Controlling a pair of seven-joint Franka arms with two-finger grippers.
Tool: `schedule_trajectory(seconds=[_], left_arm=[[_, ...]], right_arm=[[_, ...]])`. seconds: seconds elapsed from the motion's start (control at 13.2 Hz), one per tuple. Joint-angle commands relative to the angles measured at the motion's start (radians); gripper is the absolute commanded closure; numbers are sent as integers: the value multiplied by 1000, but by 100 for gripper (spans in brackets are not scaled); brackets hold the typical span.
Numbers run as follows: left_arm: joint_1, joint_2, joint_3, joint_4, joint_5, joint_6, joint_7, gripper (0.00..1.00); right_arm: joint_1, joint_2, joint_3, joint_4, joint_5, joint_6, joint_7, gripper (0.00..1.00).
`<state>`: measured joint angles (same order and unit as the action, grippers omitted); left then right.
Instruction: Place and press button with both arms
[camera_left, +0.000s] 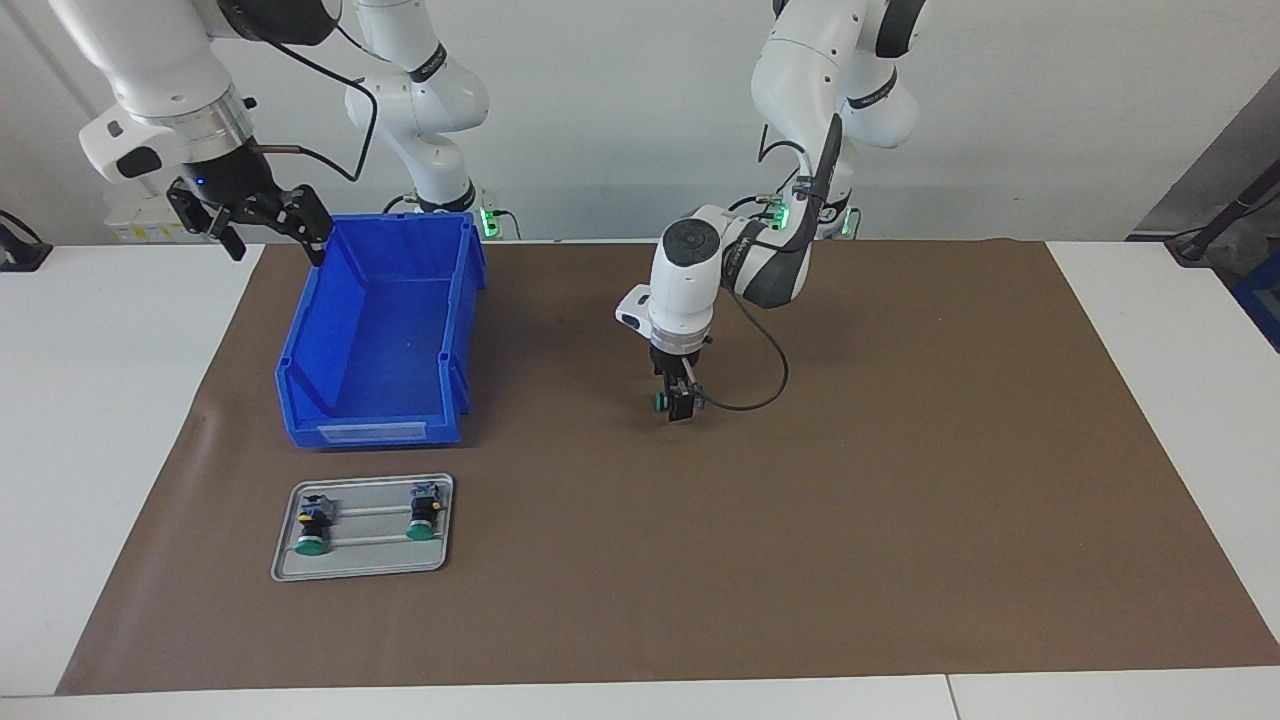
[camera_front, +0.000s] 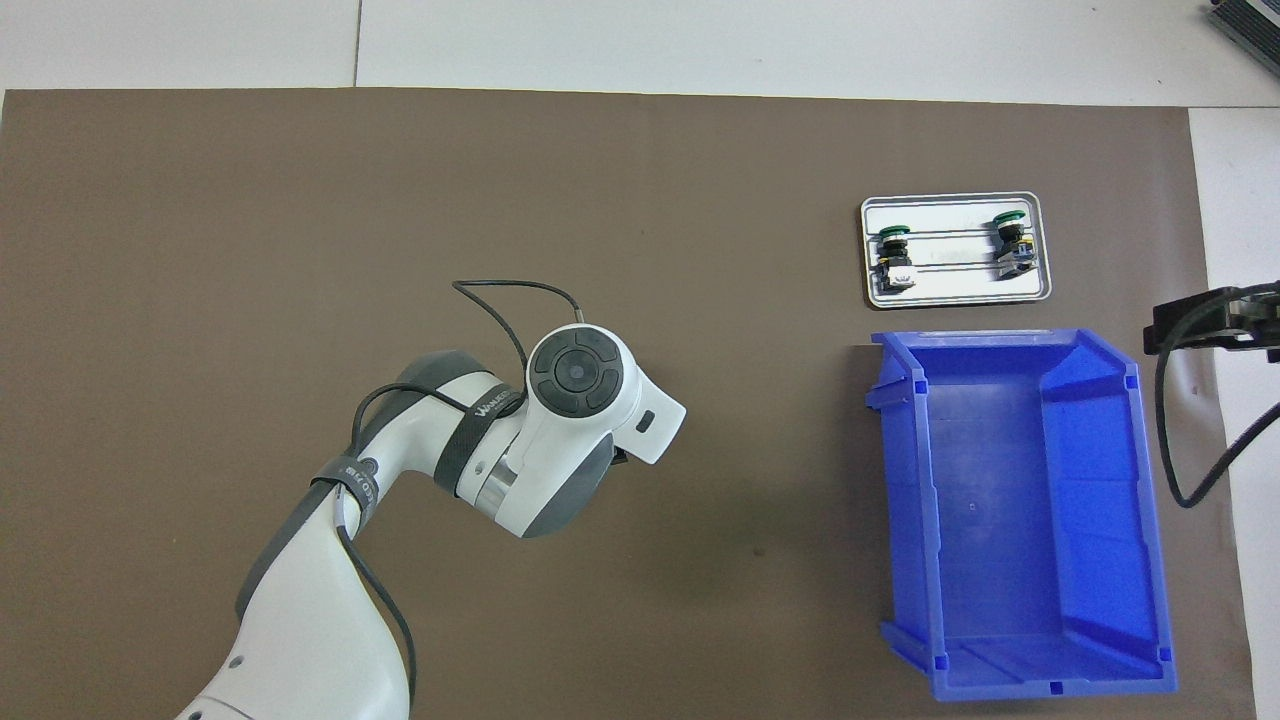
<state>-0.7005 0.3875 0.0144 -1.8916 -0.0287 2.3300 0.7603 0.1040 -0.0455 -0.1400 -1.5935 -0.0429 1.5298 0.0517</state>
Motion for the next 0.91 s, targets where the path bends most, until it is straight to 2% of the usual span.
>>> schedule_trajectory(seconds=[0.0, 0.08, 0.15, 0.23, 0.3, 0.38, 0.83], left_arm=[[-16, 8, 13, 2, 18, 15, -21, 2], [-16, 8, 12, -4, 18, 17, -24, 5], [-28, 8, 15, -4, 18, 3, -39, 14], [-36, 8, 16, -6, 18, 2, -47, 42], [-36, 8, 16, -4, 18, 0, -50, 77], [-36, 8, 16, -4, 18, -1, -61, 100], [-16, -15, 15, 13, 15, -31, -93, 100]], right_arm=[[-4, -34, 4, -48, -17, 30, -6, 0], [-6, -34, 4, -48, -17, 32, -7, 0], [-6, -33, 2, -48, -17, 32, -7, 0], [-6, -34, 2, -49, -17, 30, -6, 0], [-7, -34, 2, -49, -15, 30, -6, 0], [-7, -34, 2, -48, -15, 29, -6, 0], [-4, -33, 2, -42, -3, 27, -9, 0]])
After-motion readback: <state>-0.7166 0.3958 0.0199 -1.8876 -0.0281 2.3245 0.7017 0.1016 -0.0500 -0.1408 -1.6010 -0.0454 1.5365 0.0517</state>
